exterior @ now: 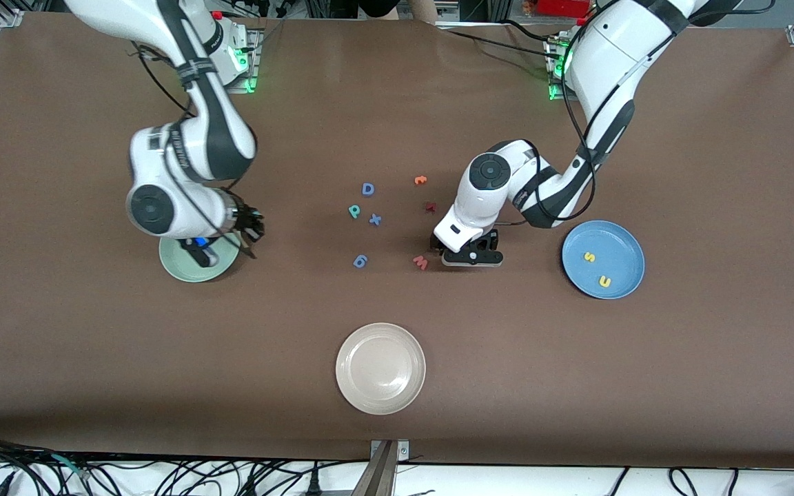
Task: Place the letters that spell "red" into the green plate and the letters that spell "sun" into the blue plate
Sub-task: 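Drop the r on the green plate while the left gripper lifts the green u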
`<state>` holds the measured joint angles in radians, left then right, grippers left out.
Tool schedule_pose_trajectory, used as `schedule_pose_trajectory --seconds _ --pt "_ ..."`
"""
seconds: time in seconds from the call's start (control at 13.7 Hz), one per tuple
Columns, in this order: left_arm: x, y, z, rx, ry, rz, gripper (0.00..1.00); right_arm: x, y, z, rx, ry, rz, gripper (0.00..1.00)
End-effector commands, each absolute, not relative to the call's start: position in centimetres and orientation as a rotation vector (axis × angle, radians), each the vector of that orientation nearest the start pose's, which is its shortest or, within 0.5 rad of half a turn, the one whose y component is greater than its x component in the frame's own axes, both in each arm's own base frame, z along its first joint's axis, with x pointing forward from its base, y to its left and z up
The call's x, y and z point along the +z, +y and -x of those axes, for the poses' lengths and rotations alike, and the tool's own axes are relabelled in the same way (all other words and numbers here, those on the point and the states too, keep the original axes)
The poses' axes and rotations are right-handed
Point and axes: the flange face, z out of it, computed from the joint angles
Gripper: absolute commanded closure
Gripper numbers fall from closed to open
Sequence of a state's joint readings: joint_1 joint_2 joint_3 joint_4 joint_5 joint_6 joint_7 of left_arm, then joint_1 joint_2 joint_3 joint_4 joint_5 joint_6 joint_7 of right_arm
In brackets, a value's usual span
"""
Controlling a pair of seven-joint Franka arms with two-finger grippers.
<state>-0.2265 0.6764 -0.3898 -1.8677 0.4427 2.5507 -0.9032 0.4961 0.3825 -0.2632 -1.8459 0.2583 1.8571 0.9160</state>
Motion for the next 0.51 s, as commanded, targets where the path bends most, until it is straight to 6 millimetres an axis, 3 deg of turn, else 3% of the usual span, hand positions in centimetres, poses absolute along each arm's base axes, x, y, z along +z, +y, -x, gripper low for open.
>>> schedule_pose_trajectory --seconds 0.0,0.15,0.29,0.44 --pt "17.4 -37.1 -52.9 -0.155 -0.010 3.171 0.00 30.2 10.6 -57.6 0.631 1.070 2.944 0.96" --pt "17.1 -37.0 -53.1 -0.160 -0.001 3.165 0.03 28.4 6.8 -57.4 0.665 0.975 2.970 0.96" --pt "16.8 -37.0 -53.0 -0.164 0.014 3.159 0.07 26.0 5.3 -56.7 0.684 0.963 2.978 0.95" --pt "16.9 -37.0 -53.2 -0.166 0.012 3.159 0.18 23.1 4.1 -55.3 0.656 0.965 2.991 0.93"
